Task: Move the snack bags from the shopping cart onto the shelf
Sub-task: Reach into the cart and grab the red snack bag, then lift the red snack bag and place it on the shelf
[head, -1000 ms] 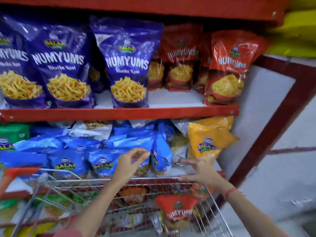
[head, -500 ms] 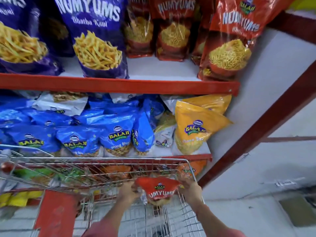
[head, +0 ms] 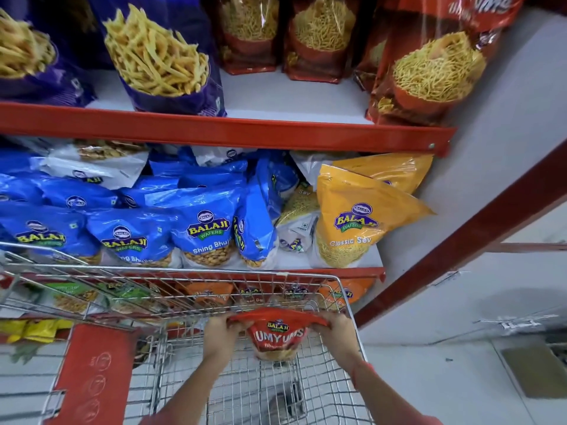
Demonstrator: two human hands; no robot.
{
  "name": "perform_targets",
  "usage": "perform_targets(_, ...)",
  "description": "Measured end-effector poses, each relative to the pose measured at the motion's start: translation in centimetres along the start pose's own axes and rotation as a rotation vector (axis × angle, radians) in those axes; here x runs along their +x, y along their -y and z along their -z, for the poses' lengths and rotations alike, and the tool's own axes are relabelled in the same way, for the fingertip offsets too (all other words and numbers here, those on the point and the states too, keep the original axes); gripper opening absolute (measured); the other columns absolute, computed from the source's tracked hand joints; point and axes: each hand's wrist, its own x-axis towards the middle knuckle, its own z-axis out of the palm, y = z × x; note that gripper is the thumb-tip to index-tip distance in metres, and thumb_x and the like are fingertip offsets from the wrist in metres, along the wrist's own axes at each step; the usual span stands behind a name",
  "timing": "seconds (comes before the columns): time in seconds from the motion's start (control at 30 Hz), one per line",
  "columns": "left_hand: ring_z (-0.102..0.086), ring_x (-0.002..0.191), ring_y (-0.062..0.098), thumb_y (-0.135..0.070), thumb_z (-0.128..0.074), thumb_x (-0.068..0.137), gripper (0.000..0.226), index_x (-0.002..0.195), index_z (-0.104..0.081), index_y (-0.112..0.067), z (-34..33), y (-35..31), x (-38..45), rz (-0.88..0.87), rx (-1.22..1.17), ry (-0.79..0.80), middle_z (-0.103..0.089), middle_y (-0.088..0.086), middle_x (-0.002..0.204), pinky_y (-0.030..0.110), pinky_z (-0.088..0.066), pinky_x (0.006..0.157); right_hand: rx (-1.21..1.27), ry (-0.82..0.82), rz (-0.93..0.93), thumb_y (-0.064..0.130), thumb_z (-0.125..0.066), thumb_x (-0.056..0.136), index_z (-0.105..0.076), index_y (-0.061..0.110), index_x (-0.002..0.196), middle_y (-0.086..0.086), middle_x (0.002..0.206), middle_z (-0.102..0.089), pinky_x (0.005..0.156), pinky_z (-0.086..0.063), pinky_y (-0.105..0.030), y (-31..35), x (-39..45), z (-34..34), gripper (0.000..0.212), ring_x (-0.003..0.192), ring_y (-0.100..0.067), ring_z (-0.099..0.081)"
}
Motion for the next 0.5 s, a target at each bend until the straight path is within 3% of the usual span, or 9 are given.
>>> perform_targets(0.07, -0.070, 0.071, 0.015, -0.017, -0.075, 0.073, 0.010, 0.080, -0.070, -0.020, 1.8, -1.4, -0.9, -0.080, -0.019, -0.004, -0.071, -0.007, 0.072, 0.029, -0.053, 0.068, 0.047, 0.011, 0.087, 0.006, -0.071, 0.080, -0.076, 0.015, 0.096, 0.007, 0.076, -0.074, 0.057, -0.042, -0.004, 1.1, -0.7, 0.9, 0.019, 0.056, 0.007, -0.060)
perform_targets(0.13, -0.069, 0.067, 0.000, -0.013, -0.073, 0.075, 0.012, 0.077, -0.067, -0.023, 3.7, -2.8, -1.9, -0.130, -0.088, 0.010, -0.070, -0.020, 0.061, 0.018, -0.051, 0.065, 0.093, -0.016, 0.157, 0.007, -0.070, 0.081, -0.076, 0.013, 0.092, 0.024, 0.065, -0.068, 0.056, -0.040, -0.004, 2.5, -1.5, 1.9, 0.014, 0.059, 0.011, -0.059)
perform_targets(0.23, -0.069, 0.073, 0.002, -0.006, -0.068, 0.079, 0.011, 0.087, -0.068, -0.014, 5.9, -5.2, -3.4, -0.208, -0.189, -0.015, -0.073, -0.012, 0.075, 0.006, -0.050, 0.063, 0.172, -0.053, 0.250, 0.009, -0.071, 0.082, -0.073, 0.012, 0.085, 0.038, 0.066, -0.066, 0.057, -0.042, -0.005, 4.9, -2.5, 3.6, 0.005, 0.061, 0.011, -0.060)
perform_targets(0.3, -0.070, 0.079, 0.002, -0.008, -0.066, 0.082, 0.016, 0.097, -0.067, -0.007, 7.3, -7.0, -4.1, -0.280, -0.254, -0.022, -0.073, -0.003, 0.090, 0.012, -0.054, 0.071, 0.269, -0.066, 0.288, 0.011, -0.071, 0.083, -0.072, 0.011, 0.082, 0.024, 0.071, -0.072, 0.055, -0.047, -0.012, 6.9, -3.0, 4.9, 0.001, 0.058, 0.002, -0.062)
perform_targets(0.4, -0.068, 0.084, -0.002, -0.014, -0.064, 0.084, 0.017, 0.100, -0.065, -0.020, 8.9, -9.8, -4.6, -0.353, -0.347, -0.019, -0.076, -0.006, 0.088, 0.012, -0.054, 0.072, 0.404, -0.136, 0.322, 0.018, -0.072, 0.081, -0.071, 0.013, 0.076, 0.000, 0.080, -0.076, 0.069, -0.055, -0.035, 9.8, -3.5, 6.8, 0.007, 0.072, -0.021, -0.070)
perform_targets(0.5, -0.067, 0.085, -0.003, -0.021, -0.063, 0.084, 0.016, 0.098, -0.063, -0.030, 10.3, -13.0, -5.3, -0.422, -0.417, -0.038, -0.075, -0.010, 0.093, 0.017, -0.051, 0.074, 0.574, -0.123, 0.373, 0.015, -0.069, 0.083, -0.073, 0.022, 0.083, 0.004, 0.088, -0.079, 0.077, -0.056, -0.031, 12.8, -4.1, 8.8, 0.008, 0.087, -0.017, -0.072)
